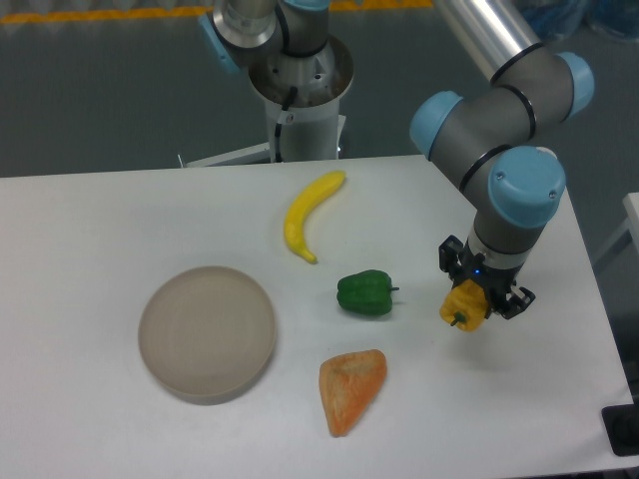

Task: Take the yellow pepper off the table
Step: 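Lift the held yellow pepper up and carry it away from the banana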

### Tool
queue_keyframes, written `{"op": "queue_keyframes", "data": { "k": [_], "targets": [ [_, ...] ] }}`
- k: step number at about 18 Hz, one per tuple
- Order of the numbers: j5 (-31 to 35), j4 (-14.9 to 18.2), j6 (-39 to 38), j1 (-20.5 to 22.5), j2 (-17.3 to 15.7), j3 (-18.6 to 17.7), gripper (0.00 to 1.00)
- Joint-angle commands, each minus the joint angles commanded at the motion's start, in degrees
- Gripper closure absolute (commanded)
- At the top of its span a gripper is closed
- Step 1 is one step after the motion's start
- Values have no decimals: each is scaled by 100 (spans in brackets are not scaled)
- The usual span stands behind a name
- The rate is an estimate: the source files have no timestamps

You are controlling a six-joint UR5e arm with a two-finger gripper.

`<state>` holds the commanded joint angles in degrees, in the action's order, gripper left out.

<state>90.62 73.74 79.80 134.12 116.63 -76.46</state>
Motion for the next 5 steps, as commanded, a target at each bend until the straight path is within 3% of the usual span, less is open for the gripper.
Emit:
{"op": "queue_keyframes", "data": {
  "k": [5],
  "targets": [
    [17, 0, 0, 0, 0, 0, 80]
  ]
}}
